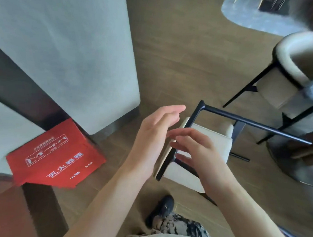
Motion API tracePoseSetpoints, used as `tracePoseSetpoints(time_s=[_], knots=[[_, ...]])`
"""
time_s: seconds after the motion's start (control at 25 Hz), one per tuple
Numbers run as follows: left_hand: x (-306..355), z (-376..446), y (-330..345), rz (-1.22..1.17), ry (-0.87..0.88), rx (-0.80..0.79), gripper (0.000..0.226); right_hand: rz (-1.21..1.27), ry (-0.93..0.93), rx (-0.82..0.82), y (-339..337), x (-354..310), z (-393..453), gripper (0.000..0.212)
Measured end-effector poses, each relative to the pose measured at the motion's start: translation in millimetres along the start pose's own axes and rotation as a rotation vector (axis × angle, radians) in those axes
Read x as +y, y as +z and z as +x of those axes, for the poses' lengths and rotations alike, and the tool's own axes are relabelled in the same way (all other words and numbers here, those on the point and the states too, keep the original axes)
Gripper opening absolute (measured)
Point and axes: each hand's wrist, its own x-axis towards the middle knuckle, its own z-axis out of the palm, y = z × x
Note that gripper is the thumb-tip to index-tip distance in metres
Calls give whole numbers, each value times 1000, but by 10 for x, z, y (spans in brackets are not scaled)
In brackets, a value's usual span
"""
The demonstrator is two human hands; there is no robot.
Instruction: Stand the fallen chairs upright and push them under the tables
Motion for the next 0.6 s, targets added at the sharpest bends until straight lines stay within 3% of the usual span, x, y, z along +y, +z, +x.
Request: tracePoseSetpoints(time_s=[0.16,0.32,0.6], knots=[[15,627,135,12,7,-52,28,-39,12,75,-168,-235,470,18],[-138,1170,208,-142,-63,32,25,-66,52,166,-336,-213,898,18],[-813,2128,-8,-78,-193,-65,30,4,226,370,-264,365,1946,13]])
